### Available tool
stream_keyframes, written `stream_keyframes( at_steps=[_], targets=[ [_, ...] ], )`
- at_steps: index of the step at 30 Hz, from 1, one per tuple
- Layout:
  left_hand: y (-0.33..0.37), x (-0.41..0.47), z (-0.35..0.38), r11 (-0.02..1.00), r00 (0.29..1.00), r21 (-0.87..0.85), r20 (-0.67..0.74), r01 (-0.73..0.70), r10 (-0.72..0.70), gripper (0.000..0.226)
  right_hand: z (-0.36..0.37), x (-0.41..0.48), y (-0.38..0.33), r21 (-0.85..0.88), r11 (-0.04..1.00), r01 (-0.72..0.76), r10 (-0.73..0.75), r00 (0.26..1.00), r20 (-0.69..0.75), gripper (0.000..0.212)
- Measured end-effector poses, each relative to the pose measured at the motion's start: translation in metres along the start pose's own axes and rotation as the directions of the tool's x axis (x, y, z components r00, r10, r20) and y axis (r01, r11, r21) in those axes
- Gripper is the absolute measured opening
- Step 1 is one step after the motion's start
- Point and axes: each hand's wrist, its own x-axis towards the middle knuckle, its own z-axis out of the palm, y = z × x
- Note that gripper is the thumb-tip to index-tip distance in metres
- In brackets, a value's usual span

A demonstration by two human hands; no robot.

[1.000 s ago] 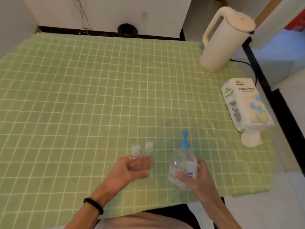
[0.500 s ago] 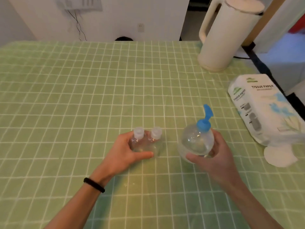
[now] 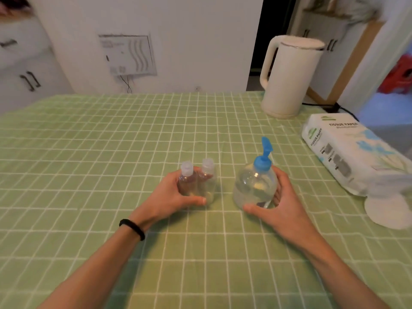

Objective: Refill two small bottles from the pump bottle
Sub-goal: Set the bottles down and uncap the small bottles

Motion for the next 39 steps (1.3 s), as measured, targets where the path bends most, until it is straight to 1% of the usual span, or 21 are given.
stream_keyframes(
  at_steps=[2, 3, 5, 7, 12, 15, 18, 20, 22, 24, 26, 27, 28, 31, 34, 37, 39],
  targets=[
    [0.001, -0.003, -0.001, 1.0, 1.0, -0.014, 0.009, 0.018, -0.018, 0.074, -0.005, -0.006, -0.005, -0.009, 1.0, -0.004, 0.005, 1.0, 0.011, 0.138],
    [0.002, -0.006, -0.002, 1.0, 1.0, -0.015, -0.001, 0.017, -0.017, 0.078, -0.009, -0.011, -0.008, -0.006, 1.0, 0.007, -0.007, 1.0, -0.001, 0.142],
    [0.0, -0.014, -0.002, 0.999, 0.999, -0.033, -0.034, 0.018, -0.019, 0.08, -0.016, -0.024, -0.01, 0.015, 0.999, 0.039, -0.039, 0.999, -0.036, 0.139],
    [-0.002, -0.025, -0.001, 0.997, 0.997, -0.069, -0.073, 0.018, -0.023, 0.074, -0.023, -0.04, -0.013, 0.059, 0.996, 0.07, -0.065, 0.994, -0.083, 0.129],
    [-0.004, -0.05, 0.002, 0.998, 0.967, -0.052, -0.251, 0.019, -0.031, 0.046, -0.027, -0.078, -0.026, 0.112, 0.988, 0.105, -0.081, 0.976, -0.201, 0.097],
    [0.001, -0.065, 0.004, 0.999, 0.957, -0.052, -0.289, 0.0, -0.015, 0.04, -0.022, -0.089, -0.035, 0.062, 0.991, 0.121, -0.106, 0.972, -0.211, 0.076],
    [0.007, -0.079, 0.006, 0.997, 0.94, -0.057, -0.34, -0.05, 0.028, 0.039, -0.014, -0.09, -0.04, 0.035, 0.989, 0.142, -0.131, 0.967, -0.22, 0.048],
    [0.013, -0.089, 0.012, 0.995, 0.928, -0.033, -0.363, -0.097, 0.079, 0.039, -0.006, -0.091, -0.045, 0.014, 0.988, 0.153, -0.148, 0.973, -0.179, 0.032],
    [0.019, -0.099, 0.023, 0.99, 0.93, 0.005, -0.344, -0.139, 0.133, 0.039, 0.004, -0.093, -0.051, -0.005, 0.986, 0.167, -0.166, 0.979, -0.118, 0.022],
    [0.021, -0.107, 0.037, 0.983, 0.934, 0.063, -0.306, -0.172, 0.183, 0.042, 0.015, -0.095, -0.058, -0.016, 0.985, 0.17, -0.171, 0.983, -0.063, 0.022],
    [0.021, -0.112, 0.053, 0.975, 0.931, 0.122, -0.295, -0.188, 0.216, 0.045, 0.021, -0.096, -0.065, -0.055, 0.98, 0.189, -0.191, 0.981, -0.029, 0.035],
    [0.021, -0.114, 0.059, 0.97, 0.928, 0.148, -0.292, -0.194, 0.23, 0.047, 0.023, -0.096, -0.067, -0.085, 0.976, 0.202, -0.205, 0.978, -0.027, 0.04],
    [0.021, -0.115, 0.065, 0.964, 0.926, 0.171, -0.286, -0.202, 0.245, 0.048, 0.025, -0.095, -0.068, -0.123, 0.969, 0.212, -0.218, 0.975, -0.037, 0.041],
    [0.02, -0.115, 0.072, 0.954, 0.923, 0.201, -0.273, -0.222, 0.273, 0.05, 0.026, -0.09, -0.068, -0.211, 0.954, 0.211, -0.23, 0.971, -0.071, 0.039],
    [0.019, -0.116, 0.07, 0.964, 0.934, 0.184, -0.266, -0.194, 0.239, 0.051, 0.027, -0.085, -0.062, -0.211, 0.953, 0.219, -0.234, 0.971, -0.051, 0.035],
    [0.016, -0.117, 0.066, 0.981, 0.954, 0.13, -0.247, -0.141, 0.17, 0.053, 0.028, -0.081, -0.059, -0.197, 0.944, 0.264, -0.263, 0.964, 0.03, 0.036],
    [0.015, -0.117, 0.063, 0.992, 0.967, 0.077, -0.226, -0.104, 0.119, 0.053, 0.03, -0.077, -0.059, -0.217, 0.932, 0.29, -0.277, 0.957, 0.09, 0.033]
  ],
)
